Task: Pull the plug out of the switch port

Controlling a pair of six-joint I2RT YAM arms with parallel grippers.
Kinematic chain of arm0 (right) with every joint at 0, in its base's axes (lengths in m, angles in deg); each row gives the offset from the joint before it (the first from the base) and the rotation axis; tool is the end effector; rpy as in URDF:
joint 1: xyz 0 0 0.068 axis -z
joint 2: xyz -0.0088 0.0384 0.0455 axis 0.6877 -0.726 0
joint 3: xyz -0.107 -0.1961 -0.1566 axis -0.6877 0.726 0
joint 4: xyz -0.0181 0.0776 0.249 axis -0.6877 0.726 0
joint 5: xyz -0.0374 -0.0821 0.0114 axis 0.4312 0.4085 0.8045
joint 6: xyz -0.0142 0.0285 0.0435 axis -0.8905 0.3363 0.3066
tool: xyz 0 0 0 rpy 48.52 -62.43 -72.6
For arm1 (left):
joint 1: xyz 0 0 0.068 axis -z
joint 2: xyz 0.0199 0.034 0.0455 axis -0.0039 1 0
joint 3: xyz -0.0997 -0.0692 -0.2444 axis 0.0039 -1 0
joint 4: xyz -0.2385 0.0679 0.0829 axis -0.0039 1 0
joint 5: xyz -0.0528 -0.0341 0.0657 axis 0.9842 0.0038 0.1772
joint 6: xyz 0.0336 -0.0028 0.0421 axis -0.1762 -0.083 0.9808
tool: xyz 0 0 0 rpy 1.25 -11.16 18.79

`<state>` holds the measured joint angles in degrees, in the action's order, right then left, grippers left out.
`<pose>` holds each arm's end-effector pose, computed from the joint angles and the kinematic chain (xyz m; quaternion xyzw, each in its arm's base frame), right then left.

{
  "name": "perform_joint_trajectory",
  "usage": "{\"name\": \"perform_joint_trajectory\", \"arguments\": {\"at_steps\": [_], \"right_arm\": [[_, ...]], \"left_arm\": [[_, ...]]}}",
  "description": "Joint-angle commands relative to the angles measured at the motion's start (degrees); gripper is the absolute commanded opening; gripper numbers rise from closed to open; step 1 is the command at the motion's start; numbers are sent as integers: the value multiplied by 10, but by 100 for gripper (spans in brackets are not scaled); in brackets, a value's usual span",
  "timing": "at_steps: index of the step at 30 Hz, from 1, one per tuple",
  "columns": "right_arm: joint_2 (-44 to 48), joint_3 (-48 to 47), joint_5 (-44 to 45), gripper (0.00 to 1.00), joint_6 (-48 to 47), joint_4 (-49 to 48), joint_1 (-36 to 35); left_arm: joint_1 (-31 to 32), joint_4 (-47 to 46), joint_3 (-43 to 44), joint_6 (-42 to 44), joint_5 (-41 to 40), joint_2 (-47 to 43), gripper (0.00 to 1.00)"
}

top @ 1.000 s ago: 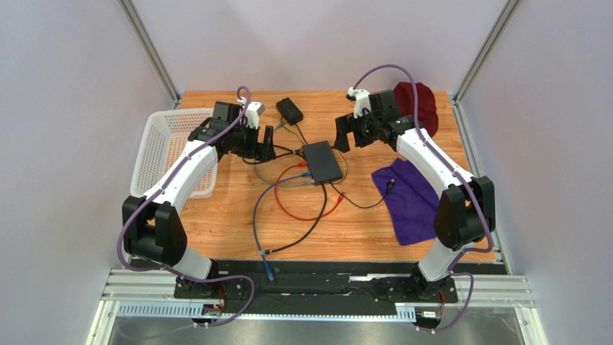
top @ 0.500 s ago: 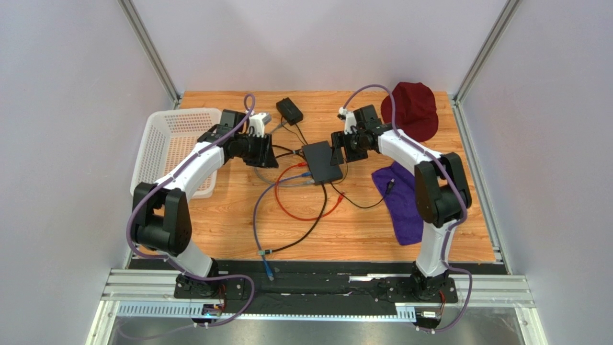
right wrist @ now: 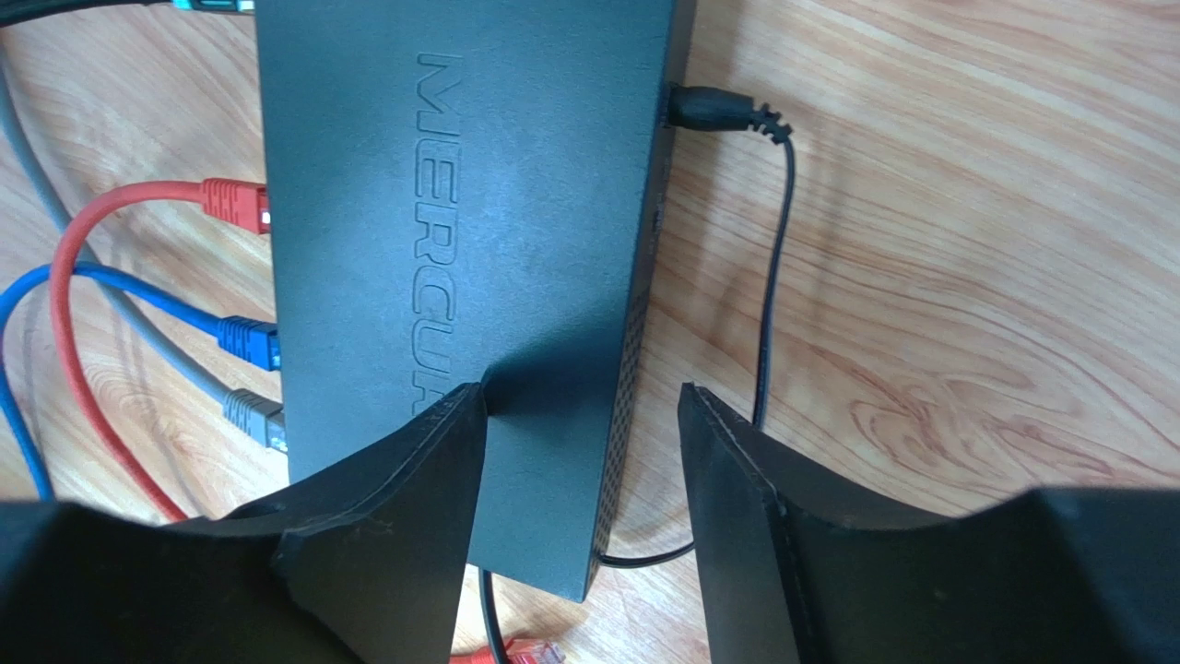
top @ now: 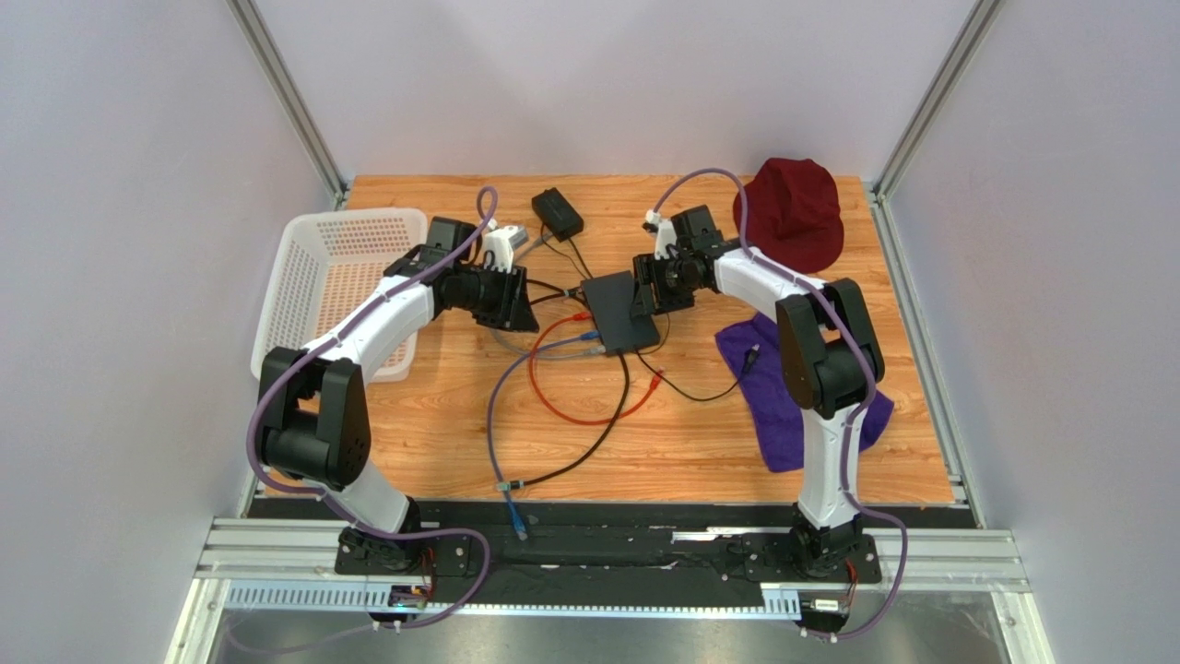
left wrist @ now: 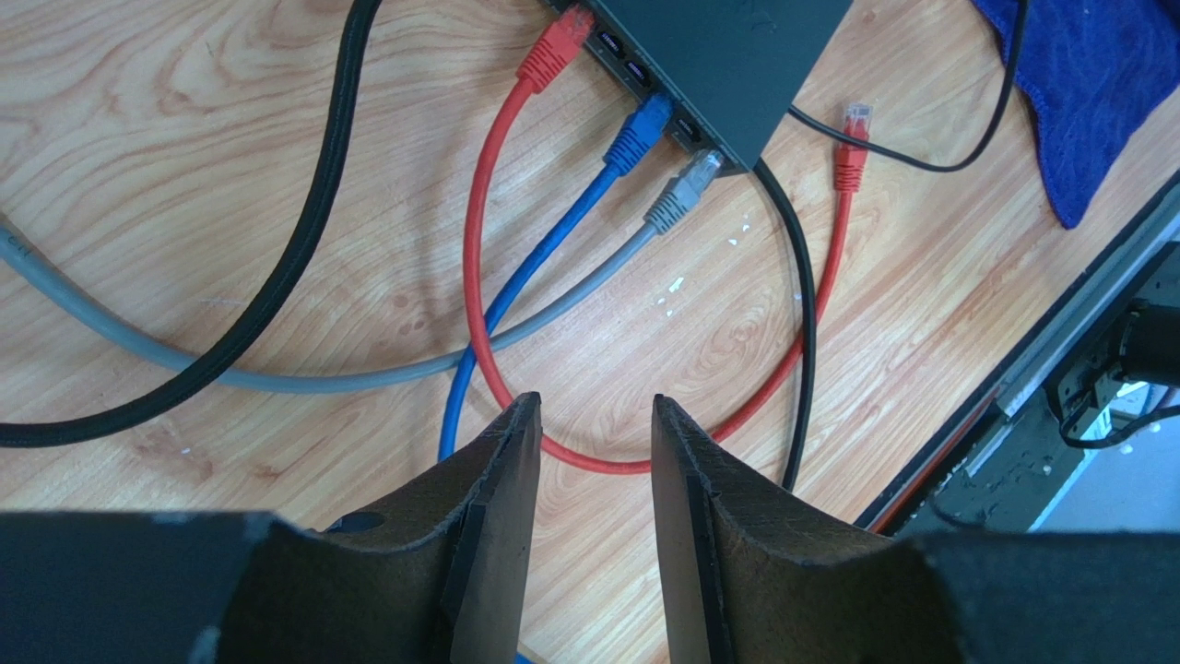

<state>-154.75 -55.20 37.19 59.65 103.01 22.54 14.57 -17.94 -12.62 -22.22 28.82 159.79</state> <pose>0.4058 0.1692 0.1730 -0.1729 0.9318 0.2377 0.2130 0.3217 -0.1025 0.2425 0.1707 0.8995 -0.3178 0.2463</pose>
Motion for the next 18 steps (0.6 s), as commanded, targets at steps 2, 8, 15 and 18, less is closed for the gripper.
{"name": "perform_joint_trajectory", "arguments": {"at_steps": [2,8,15,18], "right_arm": [[6,24,-48,54,-6,-29,-19],[44,79,-43,51,-3,-44,-60],[96,117,-19,51,-16,-49,-104],[117,140,-14,52,-19,-51,-116]], "left_arm": [[2,-17,-4,10,-3,-19,44],[2,-13,-15,26,-18,-47,43],[2,-23,-59,19,-24,-99,43],[2,-30,-73,17,-27,-115,45]]}}
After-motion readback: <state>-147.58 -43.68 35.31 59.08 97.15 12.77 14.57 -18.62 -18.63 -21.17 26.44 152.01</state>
